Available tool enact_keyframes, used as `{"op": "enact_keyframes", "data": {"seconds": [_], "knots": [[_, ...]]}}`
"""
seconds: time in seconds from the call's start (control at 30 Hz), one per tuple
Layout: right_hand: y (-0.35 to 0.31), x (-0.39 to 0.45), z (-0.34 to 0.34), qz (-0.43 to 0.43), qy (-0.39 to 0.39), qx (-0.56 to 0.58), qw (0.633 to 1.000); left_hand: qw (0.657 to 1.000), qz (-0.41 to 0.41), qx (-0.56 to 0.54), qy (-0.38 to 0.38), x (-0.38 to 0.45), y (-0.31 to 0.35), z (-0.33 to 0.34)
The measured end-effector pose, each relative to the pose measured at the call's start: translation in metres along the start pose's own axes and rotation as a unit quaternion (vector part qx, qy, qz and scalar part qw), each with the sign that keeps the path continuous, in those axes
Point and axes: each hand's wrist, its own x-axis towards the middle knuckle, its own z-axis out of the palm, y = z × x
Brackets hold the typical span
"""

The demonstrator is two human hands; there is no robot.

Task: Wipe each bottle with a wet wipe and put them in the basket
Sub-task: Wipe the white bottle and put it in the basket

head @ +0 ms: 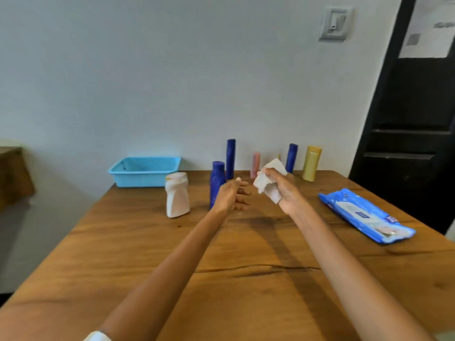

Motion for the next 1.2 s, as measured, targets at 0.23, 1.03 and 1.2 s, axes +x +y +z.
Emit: {"op": "enact_keyframes", "data": {"seconds": [0.23, 1.03, 1.2], "knots": [[0.022, -0.014, 0.053, -0.064, -0.054, 0.032, 0.996, 0.935, 0.245, 0.256, 0.021, -0.055, 0.01, -0.075], [0.011, -0.006, 0.156, -0.138, -0.049, -0.041, 0.988, 0.919, 0.108, 0.355, 0.131, 0.002, 0.036, -0.165], [0.023, 0.004, 0.167, -0.259, -0.003, -0.2, 0.945, 0.972, 0.09, 0.155, 0.154, 0.008, 0.063, -0.167]]}}
